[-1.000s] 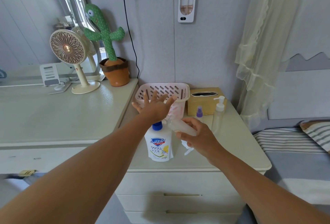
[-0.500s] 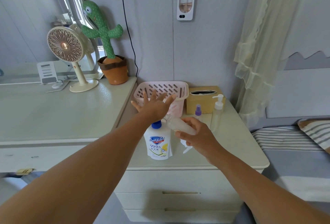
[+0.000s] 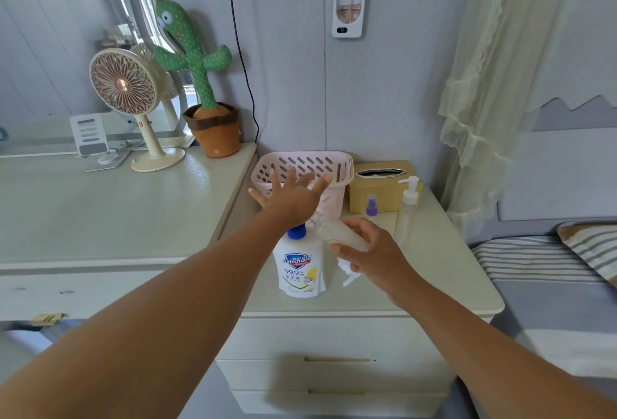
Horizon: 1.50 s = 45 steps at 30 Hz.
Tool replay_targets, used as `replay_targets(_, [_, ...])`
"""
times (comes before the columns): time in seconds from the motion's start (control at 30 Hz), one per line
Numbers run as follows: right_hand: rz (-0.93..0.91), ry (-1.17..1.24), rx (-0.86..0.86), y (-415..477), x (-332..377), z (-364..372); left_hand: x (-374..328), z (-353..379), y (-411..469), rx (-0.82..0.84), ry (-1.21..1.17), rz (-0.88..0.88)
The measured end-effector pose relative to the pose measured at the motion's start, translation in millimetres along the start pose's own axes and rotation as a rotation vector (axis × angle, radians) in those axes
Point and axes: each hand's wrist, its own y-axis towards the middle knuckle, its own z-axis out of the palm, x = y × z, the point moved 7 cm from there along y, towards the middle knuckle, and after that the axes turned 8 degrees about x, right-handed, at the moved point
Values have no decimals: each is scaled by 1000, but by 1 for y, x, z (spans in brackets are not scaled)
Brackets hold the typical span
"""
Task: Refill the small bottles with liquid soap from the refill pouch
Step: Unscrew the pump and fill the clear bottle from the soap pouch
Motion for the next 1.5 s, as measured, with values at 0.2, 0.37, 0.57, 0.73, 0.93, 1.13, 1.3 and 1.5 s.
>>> replay_targets(0.2, [-5,9,0,2,0,1,6,7,13,-36,-9,18])
replay_targets(0.37, [13,-19,-1,1,-6,2,2,8,-4,-9,0,-47])
replay_targets(0.57, [10,42,6,1,1,-2,1,3,15,-15,15,24])
replay_targets(0.73, [5,43,14,3,2,0,0,-2,3,-20,11,-7])
replay_targets(0.93, [17,24,11,0,-5,4,4,6,-5,-34,-1,-44])
replay_targets(1.13, [18,39,7,2,1,0,-2,-7,-5,-44,87,-46])
replay_targets(1.3, [7,42,4,3,1,1,-2,-8,-3,-46,80,-49])
replay_targets(1.5, [15,27,13,3,-5,5,4,6,2,-29,64,-29])
